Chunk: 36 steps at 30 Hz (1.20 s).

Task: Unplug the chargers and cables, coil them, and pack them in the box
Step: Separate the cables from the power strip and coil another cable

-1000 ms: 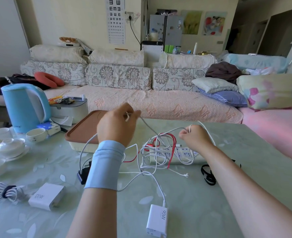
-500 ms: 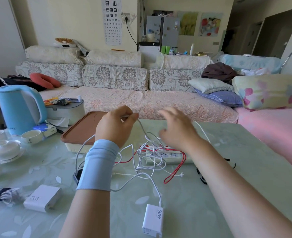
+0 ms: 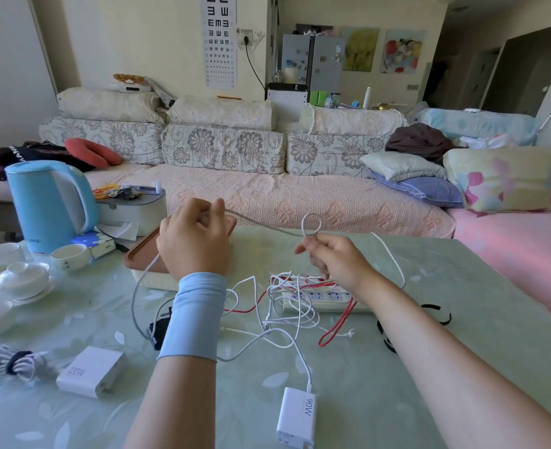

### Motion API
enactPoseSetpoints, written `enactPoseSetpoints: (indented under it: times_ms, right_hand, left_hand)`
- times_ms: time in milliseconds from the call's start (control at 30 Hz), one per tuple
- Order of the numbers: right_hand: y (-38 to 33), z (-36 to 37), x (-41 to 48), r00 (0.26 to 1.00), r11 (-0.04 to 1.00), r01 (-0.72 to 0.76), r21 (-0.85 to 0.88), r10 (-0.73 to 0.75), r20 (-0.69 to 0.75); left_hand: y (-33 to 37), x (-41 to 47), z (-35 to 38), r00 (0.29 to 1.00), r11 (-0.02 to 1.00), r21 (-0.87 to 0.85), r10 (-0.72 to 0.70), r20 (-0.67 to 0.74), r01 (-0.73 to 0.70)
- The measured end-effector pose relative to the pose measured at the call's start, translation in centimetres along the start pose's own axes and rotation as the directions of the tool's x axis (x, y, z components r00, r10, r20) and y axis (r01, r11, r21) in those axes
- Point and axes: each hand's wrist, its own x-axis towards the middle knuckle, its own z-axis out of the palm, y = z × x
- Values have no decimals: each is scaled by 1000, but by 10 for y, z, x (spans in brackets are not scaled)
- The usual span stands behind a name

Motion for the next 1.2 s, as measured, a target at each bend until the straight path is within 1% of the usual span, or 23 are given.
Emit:
enactPoseSetpoints:
  times_ms: [67,167,233,267,333,367,400,433,500,567,633,700,733,767,800,833,867,933,1000,1067,1100,1133,1200]
  right_hand:
    - [-2,0,2,996,998,54,-36,-56,-64]
    - [-10,0,0,994,992,93,-85,-98,-54]
    - [-16,-3,-3,981,974,142,-179,-162,-105]
    - [-19,-5,-3,961,955,160,-249,-209,-184]
    - [-20,-14,-1,867,931,174,-321,-300,-399]
    - [-20,-20,0,820,937,177,-302,-311,-481]
    - [-18,-26,0,801,945,174,-277,-300,-518]
    - [-16,-30,1,816,950,162,-267,-281,-505]
    - [-11,-31,1,885,943,141,-303,-257,-389]
    - [-9,-25,2,922,935,153,-321,-252,-294]
    - [-13,-18,2,931,936,166,-311,-252,-264]
    - [-16,-11,3,936,939,170,-300,-249,-249]
    - [-18,-8,3,941,940,169,-296,-243,-235]
    - [-19,-4,3,947,942,173,-289,-240,-216]
    - [-20,0,2,951,944,182,-277,-241,-196]
    - [-23,4,1,953,947,198,-254,-247,-176]
    - [-25,6,0,954,951,219,-218,-255,-155]
    - [-32,9,-2,955,956,253,-147,-271,-122]
    - [-36,9,-5,966,966,237,-104,-246,-84]
    - [-32,10,-7,978,966,202,-161,-208,-26]
    - [-27,9,-7,983,959,175,-223,-181,-7]
    - [-20,9,-6,990,947,136,-290,-142,1]
    - [-5,5,-5,998,920,58,-388,-61,3]
  left_hand:
    - [-6,-3,2,995,956,285,38,96,-64]
    - [-10,-6,4,979,868,489,-13,202,-89]
    - [-15,-6,2,974,844,530,-42,221,-84]
    - [-17,-4,0,979,850,525,-73,190,-39]
    - [-22,2,-8,988,855,514,-131,86,68]
    - [-25,5,-12,988,847,521,-145,46,101]
    - [-28,8,-16,988,838,535,-149,32,109]
    - [-29,10,-18,988,825,557,-149,50,96]
    - [-31,10,-17,974,772,635,-148,169,7]
    - [-32,2,-12,927,681,724,-193,321,-109]
    - [-28,-10,-6,863,612,760,-242,444,-220]
    - [-20,-22,0,802,630,699,-197,564,-337]
    - [-13,-27,3,768,689,606,-113,630,-397]
    - [-4,-32,5,730,779,459,-3,684,-427]
    - [6,-36,6,693,875,273,93,715,-399]
    - [17,-39,7,667,949,85,147,731,-302]
    - [24,-42,7,659,982,-69,169,733,-175]
    - [34,-44,6,689,974,-227,152,708,18]
    - [38,-43,2,713,988,-154,91,695,24]
    - [38,-38,-1,739,992,60,43,672,-112]
    - [36,-35,-1,783,979,130,45,620,-160]
    - [34,-32,-2,838,976,145,57,543,-160]
    - [31,-25,-7,940,994,58,73,333,-97]
